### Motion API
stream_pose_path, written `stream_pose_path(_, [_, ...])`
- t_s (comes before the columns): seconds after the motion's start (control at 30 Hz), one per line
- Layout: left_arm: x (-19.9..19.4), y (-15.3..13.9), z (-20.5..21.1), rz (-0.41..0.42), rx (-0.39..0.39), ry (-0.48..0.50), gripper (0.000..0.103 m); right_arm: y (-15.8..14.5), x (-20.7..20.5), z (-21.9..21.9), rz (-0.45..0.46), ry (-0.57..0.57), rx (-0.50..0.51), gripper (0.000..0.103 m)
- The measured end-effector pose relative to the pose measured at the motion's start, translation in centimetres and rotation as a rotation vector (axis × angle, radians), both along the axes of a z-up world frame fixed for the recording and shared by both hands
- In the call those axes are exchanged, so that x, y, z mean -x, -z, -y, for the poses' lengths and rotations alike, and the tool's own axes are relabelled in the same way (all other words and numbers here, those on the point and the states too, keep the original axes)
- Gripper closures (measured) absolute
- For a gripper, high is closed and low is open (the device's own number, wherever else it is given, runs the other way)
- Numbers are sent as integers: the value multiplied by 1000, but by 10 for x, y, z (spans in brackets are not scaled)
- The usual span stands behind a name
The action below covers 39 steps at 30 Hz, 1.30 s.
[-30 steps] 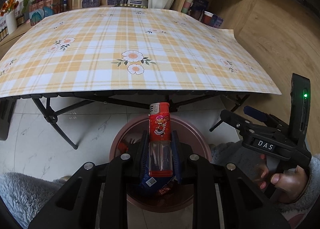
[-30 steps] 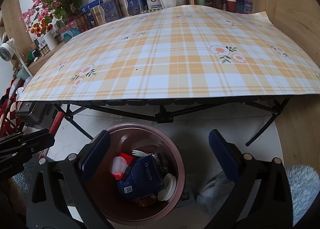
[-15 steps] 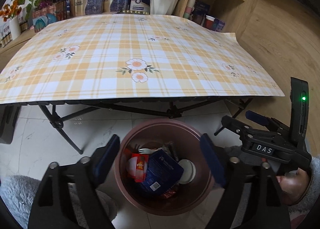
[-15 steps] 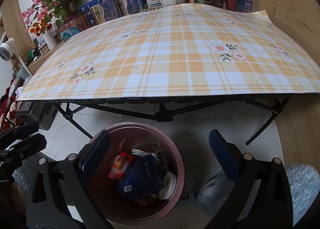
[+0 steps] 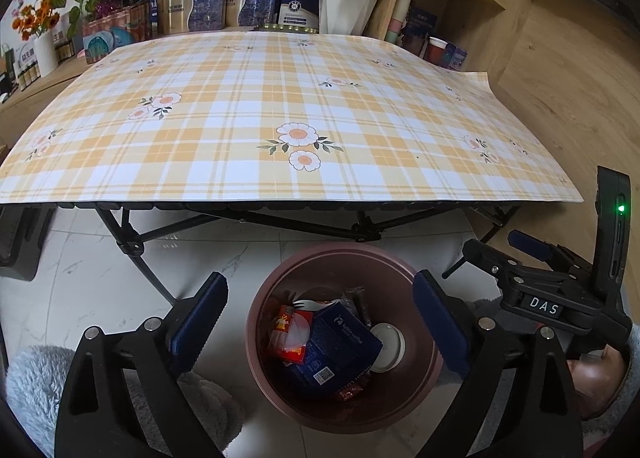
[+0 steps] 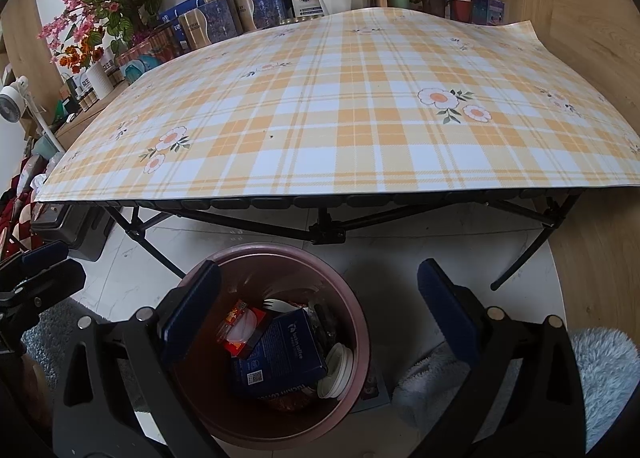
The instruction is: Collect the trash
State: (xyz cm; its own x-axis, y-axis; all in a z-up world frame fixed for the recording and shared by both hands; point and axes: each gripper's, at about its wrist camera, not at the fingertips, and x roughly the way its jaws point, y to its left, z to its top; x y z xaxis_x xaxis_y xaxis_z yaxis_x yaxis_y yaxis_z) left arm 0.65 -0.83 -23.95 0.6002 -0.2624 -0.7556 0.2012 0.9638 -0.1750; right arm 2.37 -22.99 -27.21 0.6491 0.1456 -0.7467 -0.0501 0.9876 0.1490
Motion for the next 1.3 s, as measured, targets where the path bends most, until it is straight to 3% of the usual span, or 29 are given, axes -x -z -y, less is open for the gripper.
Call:
stream_pose_path(0.13, [0, -9, 0, 25, -36, -18, 11, -14, 2, -2, 21, -7, 27, 6])
stream_pose_path(0.27, [0, -39, -2, 114, -95, -52, 7, -47, 4, -5, 70, -26, 64, 6])
stream_pose_path(0.57, [-4, -156, -11, 332, -129, -113, 6, -179, 8, -10, 260, -32, 179, 6])
stream_pose_path(0.7, [5, -200, -14, 420, -124, -130, 6, -229, 15, -5, 325, -16, 156, 6])
stream_pose_path(0.93, [19, -240, -19, 476, -120, -167, 6, -263, 27, -7, 357, -22, 142, 6])
stream_pose_path(1.07, [23, -248, -23, 461, -89, -151, 6, -268, 35, -10, 354, -31, 133, 6])
stream_pose_path(1.3, [34, -254, -17, 476, -143, -140, 6, -272, 43, -11, 354, -34, 115, 6])
